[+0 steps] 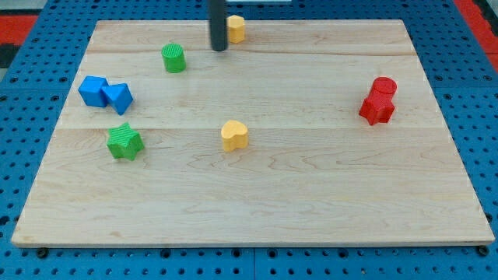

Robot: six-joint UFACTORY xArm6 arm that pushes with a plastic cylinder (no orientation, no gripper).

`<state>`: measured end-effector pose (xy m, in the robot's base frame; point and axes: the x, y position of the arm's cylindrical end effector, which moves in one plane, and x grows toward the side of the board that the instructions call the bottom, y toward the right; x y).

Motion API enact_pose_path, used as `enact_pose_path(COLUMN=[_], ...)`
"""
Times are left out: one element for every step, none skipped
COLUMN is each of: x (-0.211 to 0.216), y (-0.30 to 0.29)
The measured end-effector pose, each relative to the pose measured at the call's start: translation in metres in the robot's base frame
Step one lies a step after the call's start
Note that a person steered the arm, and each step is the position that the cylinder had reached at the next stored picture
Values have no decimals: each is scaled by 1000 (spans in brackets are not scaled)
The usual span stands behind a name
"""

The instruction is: Place the yellow heart under the yellow hexagon

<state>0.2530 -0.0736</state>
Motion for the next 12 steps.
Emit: enact_pose_path(x=[-48,-61,-56,-53,-26,28,88,148,214,244,240,220], y=[-9,24,51,42,22,49,97,119,122,86,38,56])
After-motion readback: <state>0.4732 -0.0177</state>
